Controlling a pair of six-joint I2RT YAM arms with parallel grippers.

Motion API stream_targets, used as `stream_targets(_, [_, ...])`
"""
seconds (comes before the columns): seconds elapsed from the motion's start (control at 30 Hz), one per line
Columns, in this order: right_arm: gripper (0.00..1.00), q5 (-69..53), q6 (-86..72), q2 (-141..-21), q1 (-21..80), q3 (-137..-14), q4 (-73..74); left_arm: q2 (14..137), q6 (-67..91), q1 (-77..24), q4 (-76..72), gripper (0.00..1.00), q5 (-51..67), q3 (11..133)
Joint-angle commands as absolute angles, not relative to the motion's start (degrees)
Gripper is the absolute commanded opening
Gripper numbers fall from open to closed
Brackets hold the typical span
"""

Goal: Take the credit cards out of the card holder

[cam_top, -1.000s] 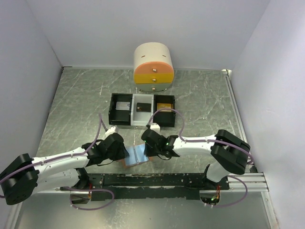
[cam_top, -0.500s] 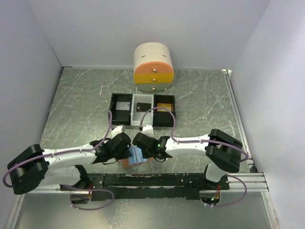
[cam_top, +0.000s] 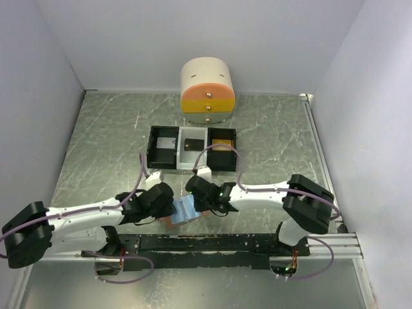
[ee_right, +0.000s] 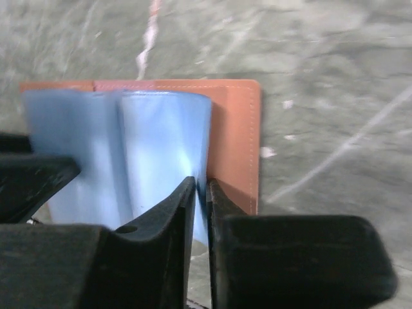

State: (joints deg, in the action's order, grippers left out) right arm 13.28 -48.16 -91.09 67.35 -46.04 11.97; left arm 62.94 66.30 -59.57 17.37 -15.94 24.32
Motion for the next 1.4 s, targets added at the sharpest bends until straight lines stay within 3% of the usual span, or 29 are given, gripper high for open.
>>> stream_targets(0.0, [0.23,14.94,-50.22,-85.56,62.16,-41.84,13.64,57.60,67.70,-60.07,21.38,0.45,-17.94,23.84])
stream_targets(0.07, [0.42,14.14,-49.56,-82.13,59.86,-39.84,13.67,55.51,67.31,-60.17,23.58,0.54,-18.28,24.53])
stream_targets(0.2, [0.55,13.78,-46.56,-73.92,59.29,-38.21,12.64,51.93,63.96,-60.06,25.40,0.68,-18.66,27.21])
stream_targets(0.5, [0.63,26.17,-37.77,-63.71,55.00,-43.66,17.39,51.53,57.06,-59.50,31.90,0.99,-23.54,35.30])
stream_targets(0.73, [0.82,39.93,-27.49,-54.44,52.31,-42.88,11.91,52.47,47.43,-52.62,35.00,1.00,-23.47,42.14])
stream_targets(0.87, [0.88,39.56,-22.01,-50.53,47.66,-41.41,8.42,52.00,41.68,-43.45,34.79,1.00,-18.92,43.85])
stream_targets(1.03, [0.95,30.12,-20.88,-50.78,37.41,-42.01,9.36,51.26,36.40,-32.58,35.34,1.00,-15.56,46.15])
stream_targets(1.2, [0.97,3.21,-23.91,-56.13,17.15,-43.63,6.60,50.58,35.09,-26.60,38.87,1.00,-21.11,49.85])
stream_targets(1.37, [0.99,5.23,-16.69,-55.09,14.93,-50.55,9.34,49.54,36.87,-26.45,48.56,0.98,-29.21,56.46])
